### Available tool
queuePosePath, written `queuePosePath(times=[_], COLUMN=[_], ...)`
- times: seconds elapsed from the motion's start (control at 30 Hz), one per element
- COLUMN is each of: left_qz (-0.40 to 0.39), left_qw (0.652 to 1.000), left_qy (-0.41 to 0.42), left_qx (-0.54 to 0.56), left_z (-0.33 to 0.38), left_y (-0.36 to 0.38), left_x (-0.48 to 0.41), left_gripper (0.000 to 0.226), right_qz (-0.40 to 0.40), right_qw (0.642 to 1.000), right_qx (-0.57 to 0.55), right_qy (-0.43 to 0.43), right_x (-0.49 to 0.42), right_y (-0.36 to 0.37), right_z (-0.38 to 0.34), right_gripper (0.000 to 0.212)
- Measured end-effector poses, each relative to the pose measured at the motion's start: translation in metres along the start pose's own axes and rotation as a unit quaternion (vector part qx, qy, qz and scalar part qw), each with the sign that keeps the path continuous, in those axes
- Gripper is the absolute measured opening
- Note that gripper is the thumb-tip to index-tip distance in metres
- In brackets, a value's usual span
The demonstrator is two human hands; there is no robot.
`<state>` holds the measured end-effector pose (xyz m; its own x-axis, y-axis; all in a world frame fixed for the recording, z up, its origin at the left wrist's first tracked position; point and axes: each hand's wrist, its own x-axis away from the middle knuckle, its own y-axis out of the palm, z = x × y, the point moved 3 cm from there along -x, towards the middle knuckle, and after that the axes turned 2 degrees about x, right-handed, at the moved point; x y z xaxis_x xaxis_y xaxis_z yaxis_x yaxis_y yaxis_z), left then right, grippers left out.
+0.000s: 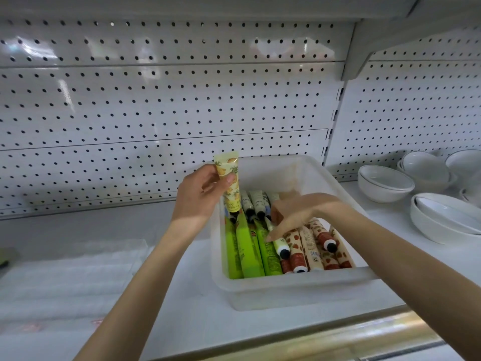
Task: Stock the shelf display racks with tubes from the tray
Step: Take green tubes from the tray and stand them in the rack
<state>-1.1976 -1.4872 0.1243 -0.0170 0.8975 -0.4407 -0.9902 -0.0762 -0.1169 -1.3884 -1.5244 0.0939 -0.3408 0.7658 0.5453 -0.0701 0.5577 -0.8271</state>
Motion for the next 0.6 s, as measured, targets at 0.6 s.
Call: queuePosePath(times=[0.6], left_qz=[0.022], left_qw=[0.999], left_qy=[-0.019], left_qx=[0.024], left_z=[0.004], left_y=[-0.003], left_x=[0.008], left_gripper=[0.008], right_qz=[-0.018], right_qw=[0.959], right_qx=[-0.248], right_qy=[-0.133], right_x=[0.004], right_y=[-0.012], right_z=[-0.006], right_gripper=[0.055])
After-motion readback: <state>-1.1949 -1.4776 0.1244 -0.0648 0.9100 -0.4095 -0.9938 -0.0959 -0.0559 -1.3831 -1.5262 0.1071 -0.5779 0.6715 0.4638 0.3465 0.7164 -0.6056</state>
